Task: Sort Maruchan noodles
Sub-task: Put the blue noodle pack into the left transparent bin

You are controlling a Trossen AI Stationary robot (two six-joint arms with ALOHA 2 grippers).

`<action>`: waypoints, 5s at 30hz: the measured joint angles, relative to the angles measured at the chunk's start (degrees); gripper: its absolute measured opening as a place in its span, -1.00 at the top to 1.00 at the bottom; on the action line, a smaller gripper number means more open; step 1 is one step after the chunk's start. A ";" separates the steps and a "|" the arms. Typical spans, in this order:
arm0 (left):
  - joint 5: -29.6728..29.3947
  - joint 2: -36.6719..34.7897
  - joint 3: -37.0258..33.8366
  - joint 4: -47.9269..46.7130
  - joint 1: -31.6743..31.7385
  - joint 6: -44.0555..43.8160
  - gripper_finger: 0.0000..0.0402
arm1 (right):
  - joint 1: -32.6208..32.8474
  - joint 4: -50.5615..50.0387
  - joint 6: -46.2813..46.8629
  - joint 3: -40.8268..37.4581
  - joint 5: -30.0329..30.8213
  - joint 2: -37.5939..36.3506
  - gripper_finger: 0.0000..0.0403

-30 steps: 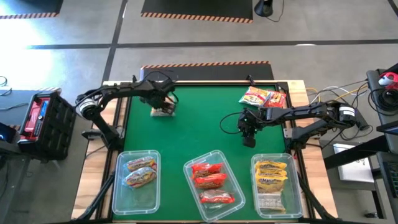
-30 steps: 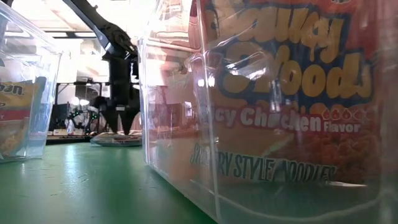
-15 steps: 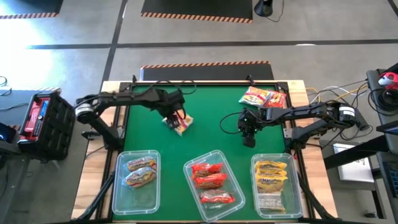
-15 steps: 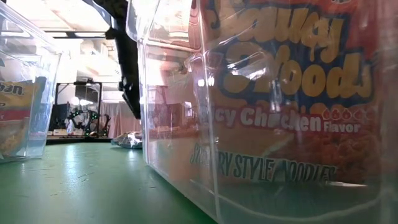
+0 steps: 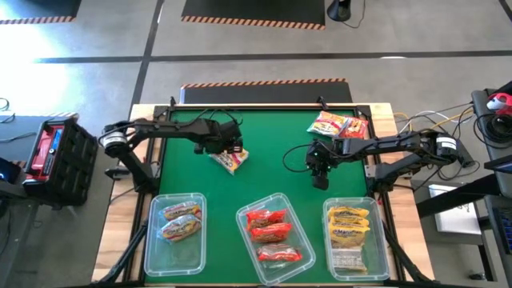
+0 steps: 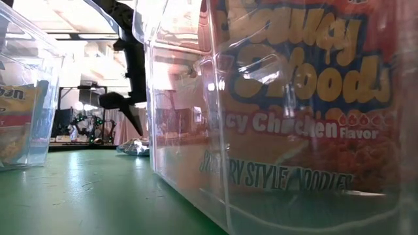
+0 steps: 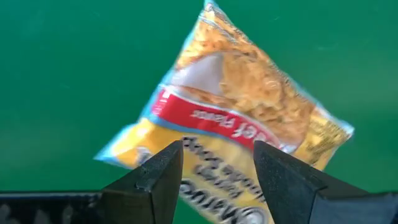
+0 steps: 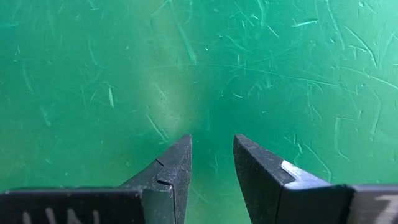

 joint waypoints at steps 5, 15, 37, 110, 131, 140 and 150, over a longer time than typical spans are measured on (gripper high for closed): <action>-0.05 2.10 0.10 3.15 -1.83 -3.31 0.10 | 0.02 0.00 0.01 0.00 0.00 0.00 0.46; -0.61 6.30 2.17 5.52 -2.95 16.14 0.10 | 0.01 0.00 -0.01 0.00 0.00 0.00 0.46; 1.56 1.65 8.75 1.43 -5.21 56.19 0.10 | 0.02 0.00 0.01 0.00 0.00 0.00 0.46; -1.51 6.89 -32.09 76.33 -6.30 6.26 -0.09 | 0.02 0.02 -0.07 0.00 0.00 0.00 0.46; 1.71 6.37 -32.15 80.94 -6.30 11.22 0.44 | 0.01 0.01 -0.08 0.00 0.00 0.00 0.46; 2.91 4.11 -31.85 81.55 -6.30 11.76 0.67 | 0.02 0.02 -0.08 0.00 0.00 0.00 0.46; 5.55 3.89 -29.16 82.03 -6.17 12.82 0.82 | 0.01 0.02 0.01 0.00 0.00 0.00 0.46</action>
